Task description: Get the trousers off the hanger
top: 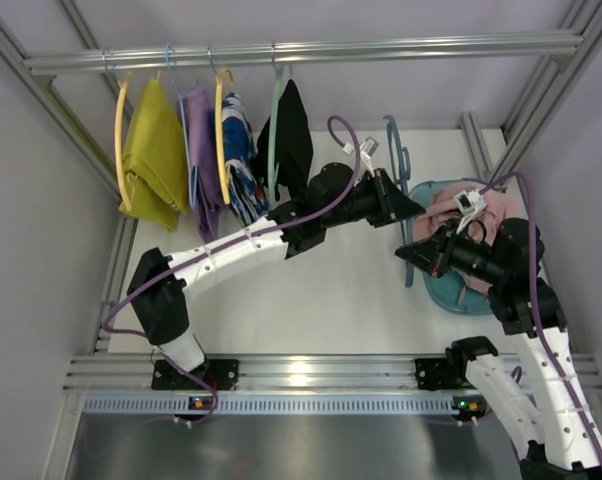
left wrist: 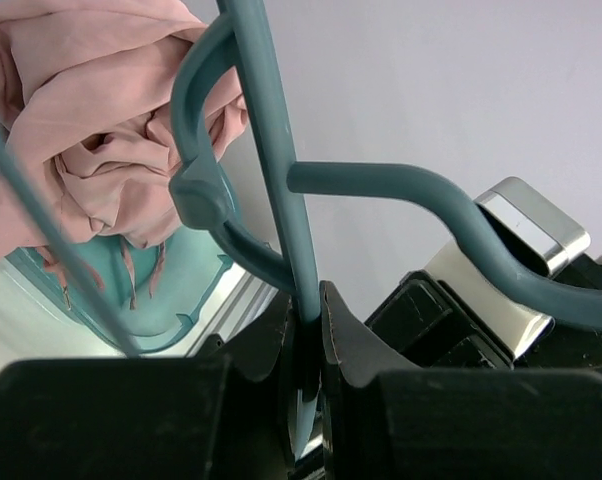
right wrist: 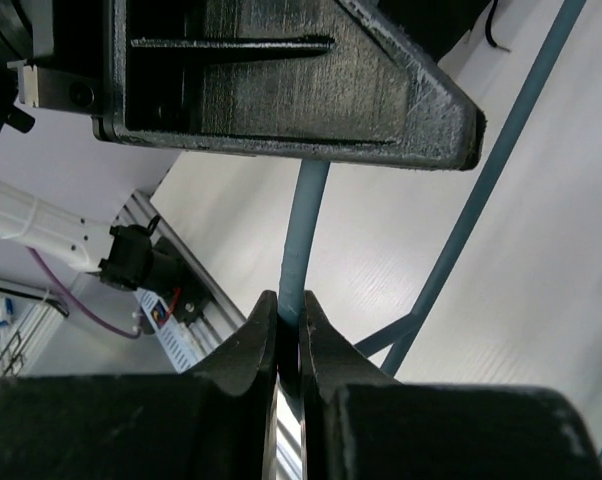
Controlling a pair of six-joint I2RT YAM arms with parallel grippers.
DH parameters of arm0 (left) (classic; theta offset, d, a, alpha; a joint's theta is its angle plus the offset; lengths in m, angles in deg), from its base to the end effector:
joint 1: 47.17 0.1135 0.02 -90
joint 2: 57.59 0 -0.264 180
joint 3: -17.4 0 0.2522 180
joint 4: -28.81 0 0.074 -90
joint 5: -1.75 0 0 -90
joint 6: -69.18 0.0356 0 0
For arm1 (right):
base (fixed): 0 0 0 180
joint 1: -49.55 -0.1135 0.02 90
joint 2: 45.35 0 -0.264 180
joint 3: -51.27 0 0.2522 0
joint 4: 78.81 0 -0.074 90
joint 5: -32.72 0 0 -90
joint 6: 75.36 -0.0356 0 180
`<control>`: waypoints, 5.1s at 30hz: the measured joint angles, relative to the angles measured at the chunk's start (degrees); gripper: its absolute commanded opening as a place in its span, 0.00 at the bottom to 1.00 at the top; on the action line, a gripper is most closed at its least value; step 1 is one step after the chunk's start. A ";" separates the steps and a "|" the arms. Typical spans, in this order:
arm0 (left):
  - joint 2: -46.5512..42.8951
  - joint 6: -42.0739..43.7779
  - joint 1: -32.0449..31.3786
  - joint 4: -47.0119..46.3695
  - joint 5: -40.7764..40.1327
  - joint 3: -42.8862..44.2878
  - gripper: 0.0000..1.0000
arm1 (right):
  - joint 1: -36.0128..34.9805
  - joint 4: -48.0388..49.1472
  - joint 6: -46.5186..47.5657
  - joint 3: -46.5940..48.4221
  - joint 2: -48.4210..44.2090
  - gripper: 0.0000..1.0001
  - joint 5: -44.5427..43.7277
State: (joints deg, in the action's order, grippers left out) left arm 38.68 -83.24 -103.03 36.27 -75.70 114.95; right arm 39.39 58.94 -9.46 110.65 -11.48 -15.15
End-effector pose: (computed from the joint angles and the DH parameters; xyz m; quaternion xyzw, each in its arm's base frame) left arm 0.2232 -0.3429 0.3698 0.0306 0.7427 -0.6117 0.2707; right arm 0.1184 0.0455 0.3403 -0.1220 0.7694 0.4396 0.4471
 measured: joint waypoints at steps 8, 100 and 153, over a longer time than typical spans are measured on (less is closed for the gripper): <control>-0.72 2.62 -0.04 1.18 -0.46 -0.42 0.68 | -0.24 -0.02 -1.68 0.44 -0.63 0.00 -1.27; -35.39 38.42 10.40 19.69 9.09 -9.44 0.99 | 40.70 -10.40 -19.67 56.41 48.52 0.00 30.91; -35.39 36.54 11.43 19.65 9.94 -10.54 0.98 | 33.55 -7.48 -26.12 55.74 52.68 0.00 38.01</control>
State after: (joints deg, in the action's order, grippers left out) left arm 3.29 -46.69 -91.60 55.92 -65.75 104.42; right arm 72.94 51.46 -35.58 166.39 41.20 22.86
